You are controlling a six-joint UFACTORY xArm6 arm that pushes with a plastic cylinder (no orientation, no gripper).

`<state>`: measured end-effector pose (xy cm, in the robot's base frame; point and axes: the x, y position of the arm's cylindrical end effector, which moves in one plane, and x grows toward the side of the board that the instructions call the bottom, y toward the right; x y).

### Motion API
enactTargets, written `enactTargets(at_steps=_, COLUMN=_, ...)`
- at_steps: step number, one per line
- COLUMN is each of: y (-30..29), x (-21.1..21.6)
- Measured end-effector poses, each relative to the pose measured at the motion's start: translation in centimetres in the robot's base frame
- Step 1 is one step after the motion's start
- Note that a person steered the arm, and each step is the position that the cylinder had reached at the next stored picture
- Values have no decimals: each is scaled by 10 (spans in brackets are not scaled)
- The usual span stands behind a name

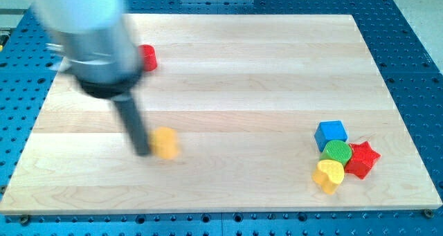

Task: Move your arm to the left of the triangle

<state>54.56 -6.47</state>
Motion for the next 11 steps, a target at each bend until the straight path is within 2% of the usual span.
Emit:
enactTargets(at_steps=1, y=141, x=39)
enactTargets(at_steps=2, y=122, x=43)
enactTargets(at_steps=3, y=116, x=17)
enactTargets(at_steps=4, y=196, x=22)
enactTargets(at_steps=5, y=102, x=0)
enactTargets(at_steps=6, y=-61, x=-38)
enactTargets(at_steps=7, y=-130, x=-14)
enactTargets(at_steps=8, y=-58, x=70)
enactTargets(at_steps=9, y=-79, x=33)
enactTargets(at_steps=10, y=-178, x=-95)
enactTargets(at_steps=11, y=-240, x=-183)
